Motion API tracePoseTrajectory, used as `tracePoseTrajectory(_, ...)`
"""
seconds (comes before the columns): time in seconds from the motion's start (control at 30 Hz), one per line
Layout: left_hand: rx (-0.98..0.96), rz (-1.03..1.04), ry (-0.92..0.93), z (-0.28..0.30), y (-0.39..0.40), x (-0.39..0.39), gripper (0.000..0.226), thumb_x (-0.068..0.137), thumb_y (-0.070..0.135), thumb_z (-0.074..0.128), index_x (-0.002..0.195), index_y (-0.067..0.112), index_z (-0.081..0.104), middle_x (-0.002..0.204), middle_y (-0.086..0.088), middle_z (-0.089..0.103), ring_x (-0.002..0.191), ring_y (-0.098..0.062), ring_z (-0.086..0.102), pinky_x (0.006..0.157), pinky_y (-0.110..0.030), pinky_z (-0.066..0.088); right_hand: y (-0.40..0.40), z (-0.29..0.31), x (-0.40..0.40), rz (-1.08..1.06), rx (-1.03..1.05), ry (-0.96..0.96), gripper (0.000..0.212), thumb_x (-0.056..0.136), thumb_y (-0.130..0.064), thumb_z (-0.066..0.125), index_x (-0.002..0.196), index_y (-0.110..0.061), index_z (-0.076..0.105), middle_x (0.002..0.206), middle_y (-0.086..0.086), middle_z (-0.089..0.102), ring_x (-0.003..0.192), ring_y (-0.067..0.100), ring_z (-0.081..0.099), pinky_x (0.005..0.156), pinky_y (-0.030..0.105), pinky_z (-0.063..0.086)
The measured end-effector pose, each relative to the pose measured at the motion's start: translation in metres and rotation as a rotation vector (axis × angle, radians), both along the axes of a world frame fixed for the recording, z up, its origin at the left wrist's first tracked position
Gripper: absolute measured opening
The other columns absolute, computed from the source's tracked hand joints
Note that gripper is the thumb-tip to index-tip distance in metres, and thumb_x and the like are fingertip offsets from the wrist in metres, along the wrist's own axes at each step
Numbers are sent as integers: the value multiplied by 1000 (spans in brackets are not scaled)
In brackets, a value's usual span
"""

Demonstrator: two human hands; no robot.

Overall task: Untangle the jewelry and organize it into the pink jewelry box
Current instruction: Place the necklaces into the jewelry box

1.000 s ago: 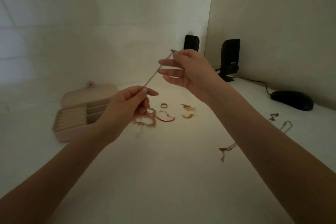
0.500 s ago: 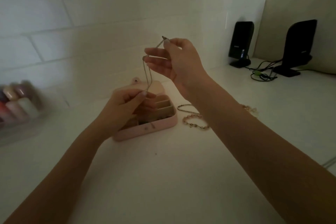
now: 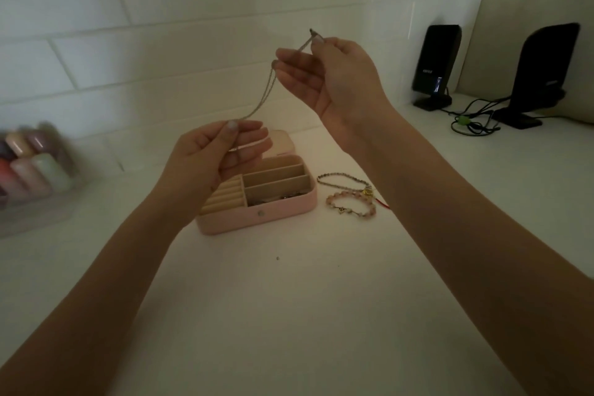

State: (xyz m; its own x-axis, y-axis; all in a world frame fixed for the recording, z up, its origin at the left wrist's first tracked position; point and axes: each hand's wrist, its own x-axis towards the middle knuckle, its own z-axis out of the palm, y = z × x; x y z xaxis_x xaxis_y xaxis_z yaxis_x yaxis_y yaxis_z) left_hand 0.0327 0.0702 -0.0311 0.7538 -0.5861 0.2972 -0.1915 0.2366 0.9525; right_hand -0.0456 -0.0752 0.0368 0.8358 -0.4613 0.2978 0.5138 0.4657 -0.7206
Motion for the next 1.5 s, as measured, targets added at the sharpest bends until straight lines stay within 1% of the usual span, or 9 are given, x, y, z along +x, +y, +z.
tracePoseTrajectory(0.13,116,5,-93,-2,1,-1,25,96,15,43,95,10,68,87,0,75,91,-14,70,78,-18,53,-2,-3,1,2,-30,33,4,100,-7,38,104,-7,37,75,19,65,57,23,67,58,29,59)
tracePoseTrajectory(0.23,411,123,-389,-6,5,-1,22,93,20,52,86,26,71,83,14,74,86,-1,68,82,-13,47,-3,-5,1,14,-77,95,1,99,-5,40,98,-5,41,72,17,66,58,23,67,57,28,59)
tracePoseTrajectory(0.37,648,112,-476,-11,6,-6,20,86,16,63,79,32,72,72,19,71,67,5,62,63,-2,42,-4,-8,1,37,-175,172,6,97,-3,44,91,-5,44,69,16,66,59,24,68,58,29,59)
tracePoseTrajectory(0.6,288,-66,-282,-1,6,-17,33,75,12,66,107,18,62,89,4,74,87,-5,69,70,-12,49,10,-15,1,121,-356,244,6,95,-4,48,90,-5,45,74,18,65,60,25,66,58,30,59)
tracePoseTrajectory(0.77,294,20,-258,-3,4,-14,12,80,12,65,90,18,70,67,3,73,68,-6,69,65,-12,49,2,-16,1,60,-427,323,4,94,-6,51,92,-5,47,75,16,66,62,24,67,62,32,59)
tracePoseTrajectory(0.93,353,230,-426,-5,14,5,12,82,10,67,83,22,72,65,7,72,66,-4,67,73,-13,49,-30,-20,-4,-103,-1425,675,14,88,-21,62,94,-9,62,85,2,70,74,14,63,68,29,52)
tracePoseTrajectory(1.03,446,234,-499,-8,15,4,9,79,14,71,77,22,74,65,8,71,64,-2,63,67,-11,46,-31,-26,-7,70,-1680,822,13,79,-28,73,87,-18,70,82,-5,67,69,5,55,63,22,44)
tracePoseTrajectory(1.27,570,182,-627,-15,11,-2,19,78,8,72,86,24,73,61,13,68,58,3,60,58,-4,40,-22,-44,2,38,-1733,804,10,75,-21,76,84,-22,74,70,-11,59,59,3,49,49,17,32)
tracePoseTrajectory(1.5,565,350,-857,-18,7,-5,21,79,10,68,79,32,67,58,24,59,68,12,56,63,-1,37,-41,-38,-13,-27,-1562,782,11,83,-12,67,89,-19,73,80,-1,68,64,4,58,55,14,43)
